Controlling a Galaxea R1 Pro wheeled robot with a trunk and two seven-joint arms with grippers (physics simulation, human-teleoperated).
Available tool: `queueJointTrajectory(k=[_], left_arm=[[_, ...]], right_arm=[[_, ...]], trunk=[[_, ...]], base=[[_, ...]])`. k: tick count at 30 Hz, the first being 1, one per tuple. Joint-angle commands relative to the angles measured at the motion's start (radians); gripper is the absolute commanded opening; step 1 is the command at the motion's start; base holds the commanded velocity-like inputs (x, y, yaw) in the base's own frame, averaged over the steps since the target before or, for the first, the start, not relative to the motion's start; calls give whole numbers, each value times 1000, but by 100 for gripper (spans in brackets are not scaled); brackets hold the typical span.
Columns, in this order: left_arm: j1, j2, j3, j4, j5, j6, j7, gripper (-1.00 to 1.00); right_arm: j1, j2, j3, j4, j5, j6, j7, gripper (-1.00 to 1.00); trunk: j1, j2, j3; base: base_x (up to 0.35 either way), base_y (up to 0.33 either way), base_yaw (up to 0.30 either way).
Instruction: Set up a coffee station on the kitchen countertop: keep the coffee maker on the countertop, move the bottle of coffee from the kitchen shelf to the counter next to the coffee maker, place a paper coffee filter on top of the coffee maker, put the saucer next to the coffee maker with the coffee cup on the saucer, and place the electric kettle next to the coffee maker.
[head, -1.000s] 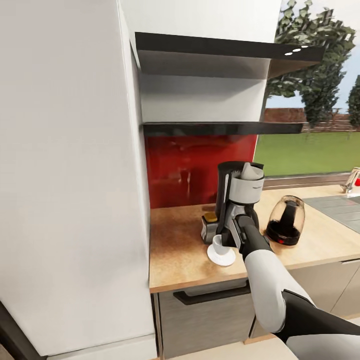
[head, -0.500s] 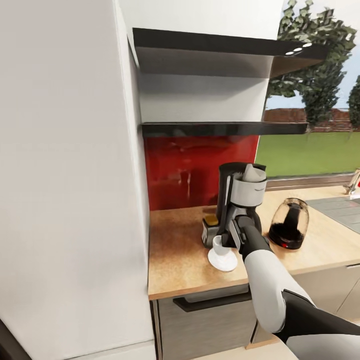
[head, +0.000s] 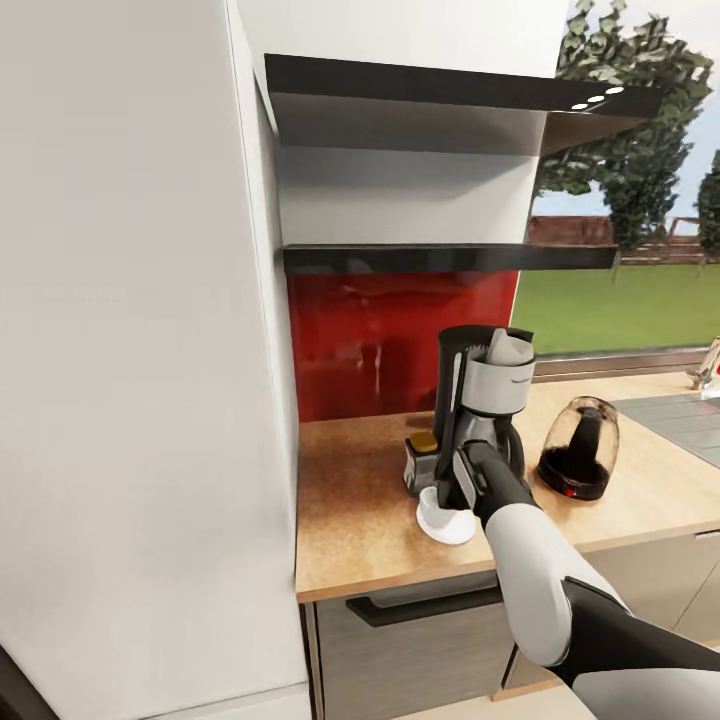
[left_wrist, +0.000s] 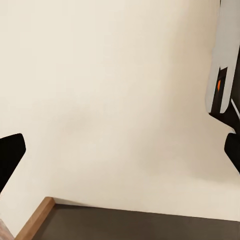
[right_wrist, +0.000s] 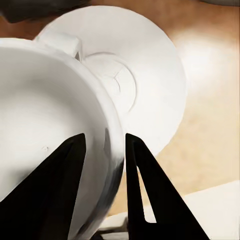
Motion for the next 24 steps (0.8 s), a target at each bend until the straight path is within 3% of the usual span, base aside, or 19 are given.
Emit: queueJointTrajectory(k=[1,20,24], left_arm=[[-1,0,8,2,-11,-5,3,100],[-1,-1,8,2,-11,-5,3,100],[-1,-1,8,2,-10,-5,3,100]], right_arm=[[-1,1,-7,5,-4,1,-6,-100],[2,1,-7,15,-4,0,-6,-100],[2,1,-7,15,-4,0,-6,-100]], trunk=[[0,-2,-2],[0,-2,-2],[0,-2,-2]], base=[[0,0,0],[50,-24,0],[3,-2,-138]])
